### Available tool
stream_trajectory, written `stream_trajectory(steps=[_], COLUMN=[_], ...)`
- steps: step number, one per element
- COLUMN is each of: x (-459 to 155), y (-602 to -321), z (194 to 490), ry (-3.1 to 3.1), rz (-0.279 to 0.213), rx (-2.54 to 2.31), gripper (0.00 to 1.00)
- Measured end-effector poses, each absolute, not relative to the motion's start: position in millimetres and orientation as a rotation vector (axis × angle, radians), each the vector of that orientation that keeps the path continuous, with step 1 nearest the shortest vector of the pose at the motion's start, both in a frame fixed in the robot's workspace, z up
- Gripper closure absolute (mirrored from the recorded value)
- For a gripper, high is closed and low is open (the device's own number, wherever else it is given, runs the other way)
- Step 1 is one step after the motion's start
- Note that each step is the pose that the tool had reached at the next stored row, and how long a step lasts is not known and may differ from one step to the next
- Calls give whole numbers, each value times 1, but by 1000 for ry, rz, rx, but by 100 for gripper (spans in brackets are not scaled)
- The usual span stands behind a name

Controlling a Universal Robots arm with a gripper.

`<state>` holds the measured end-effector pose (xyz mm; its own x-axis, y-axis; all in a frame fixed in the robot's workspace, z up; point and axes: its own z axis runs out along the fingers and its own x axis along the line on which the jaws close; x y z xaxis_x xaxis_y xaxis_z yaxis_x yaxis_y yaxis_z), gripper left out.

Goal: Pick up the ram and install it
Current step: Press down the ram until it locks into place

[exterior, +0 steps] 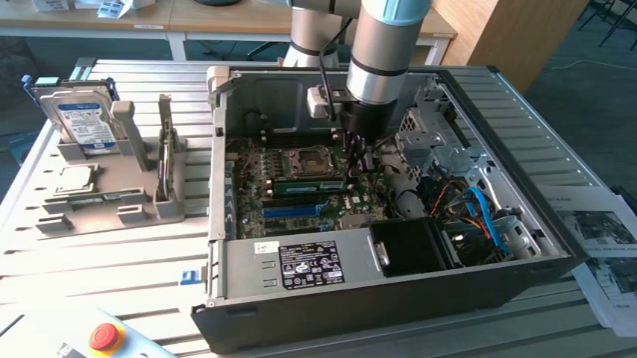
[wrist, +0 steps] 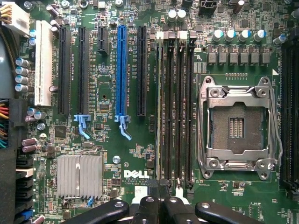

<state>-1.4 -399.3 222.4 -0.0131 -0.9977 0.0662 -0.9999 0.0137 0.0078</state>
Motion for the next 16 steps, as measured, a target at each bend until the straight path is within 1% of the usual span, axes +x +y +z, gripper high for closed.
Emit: stream_trajectory(steps=[10,16], x=[-1,-1], y=[-399,-399], z=[237,238], ry=[-2197,-2197], rz=[63,63], rx=[2168,2168], gripper=[90,90])
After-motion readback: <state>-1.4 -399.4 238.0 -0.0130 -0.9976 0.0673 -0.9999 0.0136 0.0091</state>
